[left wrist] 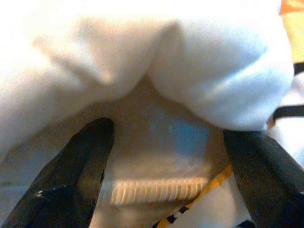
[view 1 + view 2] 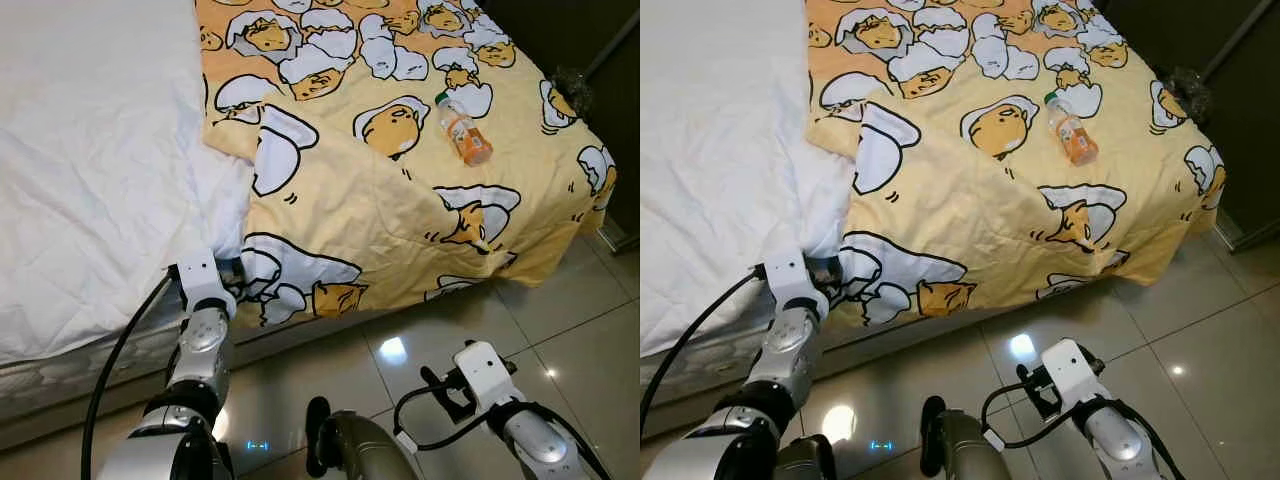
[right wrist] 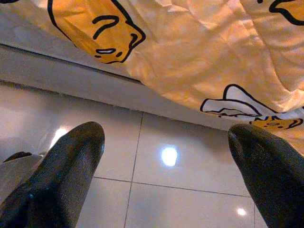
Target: Clean up the room
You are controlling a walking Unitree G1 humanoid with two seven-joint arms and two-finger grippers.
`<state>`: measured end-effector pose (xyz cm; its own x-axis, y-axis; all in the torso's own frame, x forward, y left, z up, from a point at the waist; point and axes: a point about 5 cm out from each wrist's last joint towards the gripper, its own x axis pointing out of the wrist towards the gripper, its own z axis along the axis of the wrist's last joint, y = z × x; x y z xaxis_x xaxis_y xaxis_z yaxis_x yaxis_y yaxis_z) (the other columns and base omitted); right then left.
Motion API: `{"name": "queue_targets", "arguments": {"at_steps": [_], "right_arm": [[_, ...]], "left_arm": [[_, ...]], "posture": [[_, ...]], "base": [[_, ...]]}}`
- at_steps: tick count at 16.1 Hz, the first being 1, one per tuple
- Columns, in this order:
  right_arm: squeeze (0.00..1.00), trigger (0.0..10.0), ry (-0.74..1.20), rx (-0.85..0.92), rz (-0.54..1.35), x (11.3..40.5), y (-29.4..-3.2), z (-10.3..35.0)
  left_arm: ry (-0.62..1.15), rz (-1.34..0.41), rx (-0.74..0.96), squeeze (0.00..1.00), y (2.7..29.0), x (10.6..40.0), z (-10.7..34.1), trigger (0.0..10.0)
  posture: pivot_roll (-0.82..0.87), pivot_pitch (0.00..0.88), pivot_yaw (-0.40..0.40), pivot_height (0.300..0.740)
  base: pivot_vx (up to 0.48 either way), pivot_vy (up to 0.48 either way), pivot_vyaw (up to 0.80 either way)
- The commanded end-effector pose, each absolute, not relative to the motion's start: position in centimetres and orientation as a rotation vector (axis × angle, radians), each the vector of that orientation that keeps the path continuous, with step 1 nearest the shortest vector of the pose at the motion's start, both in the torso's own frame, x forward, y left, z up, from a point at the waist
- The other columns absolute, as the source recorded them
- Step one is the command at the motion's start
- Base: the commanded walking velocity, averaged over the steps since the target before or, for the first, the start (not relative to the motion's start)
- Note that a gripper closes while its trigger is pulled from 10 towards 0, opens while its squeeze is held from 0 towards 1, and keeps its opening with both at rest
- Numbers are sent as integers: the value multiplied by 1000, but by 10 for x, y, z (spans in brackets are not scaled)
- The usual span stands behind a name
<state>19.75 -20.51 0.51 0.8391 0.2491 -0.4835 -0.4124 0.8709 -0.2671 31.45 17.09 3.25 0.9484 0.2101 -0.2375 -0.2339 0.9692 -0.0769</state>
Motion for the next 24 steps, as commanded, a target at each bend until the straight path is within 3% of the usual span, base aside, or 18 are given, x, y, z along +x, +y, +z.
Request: {"name": "queue_targets", "arguments": {"at_steps": [1,6,14,18,24], "right_arm": [[0,10000,481,-397,342,191,-216,4],[0,10000,390,-298,495,193,-191,22],[0,10000,430,-282,544,183,-189,18],[0,10000,398,-259,581,187,-182,23],[0,10000,393,-262,581,187,-182,23]], "left_arm": [[263,217,-136,0,166,306,22,10000],[229,202,-140,0,166,308,28,10000],[236,86,-167,0,144,245,21,10000],[155,134,-213,0,142,268,45,10000],[222,256,-235,0,146,293,34,10000]], "posture": [[-232,211,-149,736],[-236,213,-149,736],[-205,209,-139,736],[-199,199,-145,736],[-219,180,-146,736]], "base": [[0,0,0],[0,0,0],[0,0,0],[0,0,0],[0,0,0]]}}
